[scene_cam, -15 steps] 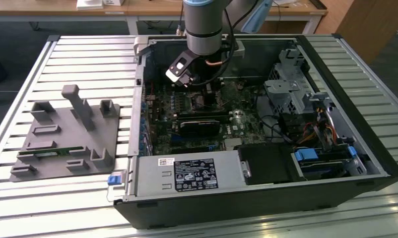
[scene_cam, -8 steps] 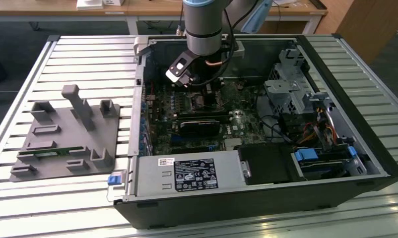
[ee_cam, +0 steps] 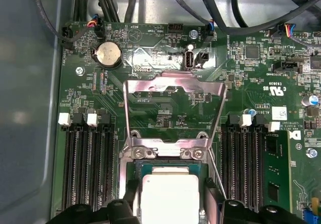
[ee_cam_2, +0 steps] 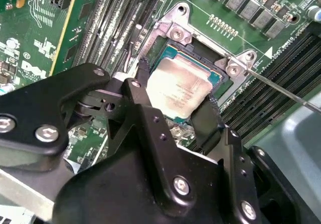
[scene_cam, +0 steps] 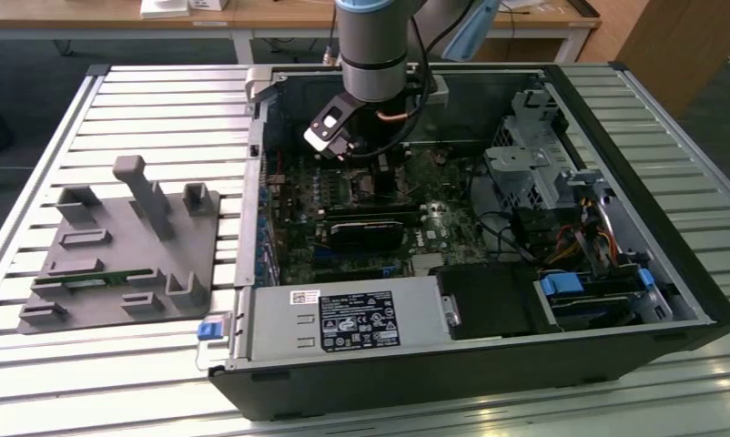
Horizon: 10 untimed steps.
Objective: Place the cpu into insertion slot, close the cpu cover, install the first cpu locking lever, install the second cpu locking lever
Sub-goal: 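Place the cpu into insertion slot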
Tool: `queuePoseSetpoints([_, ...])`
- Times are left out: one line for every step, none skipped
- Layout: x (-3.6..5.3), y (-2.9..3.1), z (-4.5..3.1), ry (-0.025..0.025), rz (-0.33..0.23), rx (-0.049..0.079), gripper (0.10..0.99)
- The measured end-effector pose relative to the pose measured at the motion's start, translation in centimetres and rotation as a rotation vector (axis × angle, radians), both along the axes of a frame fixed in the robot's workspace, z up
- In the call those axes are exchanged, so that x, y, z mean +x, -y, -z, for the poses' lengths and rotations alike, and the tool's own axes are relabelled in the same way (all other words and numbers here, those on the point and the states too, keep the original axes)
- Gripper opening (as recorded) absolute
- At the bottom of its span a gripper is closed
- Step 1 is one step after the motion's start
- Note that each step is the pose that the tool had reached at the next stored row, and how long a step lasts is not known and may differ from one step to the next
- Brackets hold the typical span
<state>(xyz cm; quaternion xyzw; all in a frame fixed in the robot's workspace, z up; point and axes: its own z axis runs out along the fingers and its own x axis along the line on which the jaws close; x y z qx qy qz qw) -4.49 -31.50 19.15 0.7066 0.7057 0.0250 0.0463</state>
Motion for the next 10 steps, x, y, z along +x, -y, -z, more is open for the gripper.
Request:
queuePoseSetpoints([0.00,-0.05,0.01,0.0001,0.000,0.000,0.616])
queuePoseSetpoints([0.00,-0.11,0.01,0.0001,0.000,0.000,0.616])
queuePoseSetpoints([0.00,-0.18,0.01,0.0001,0.000,0.000,0.616])
queuePoseSetpoints([0.00,-0.24,0.01,0.0001,0.000,0.000,0.616])
queuePoseSetpoints([0.00,-0.30,0.02,0.0000,0.000,0.000,0.616])
queuePoseSetpoints([0.00,-0.33,0.03,0.0001,0.000,0.000,0.616])
queuePoseSetpoints([0.00,-0.35,0.03,0.0001,0.000,0.000,0.616])
queuePoseSetpoints([0.00,-0.38,0.04,0.0000,0.000,0.000,0.616])
queuePoseSetpoints([0.00,-0.39,0.04,0.0000,0.000,0.000,0.616])
queuePoseSetpoints([0.00,-0.39,0.05,0.0000,0.000,0.000,0.616])
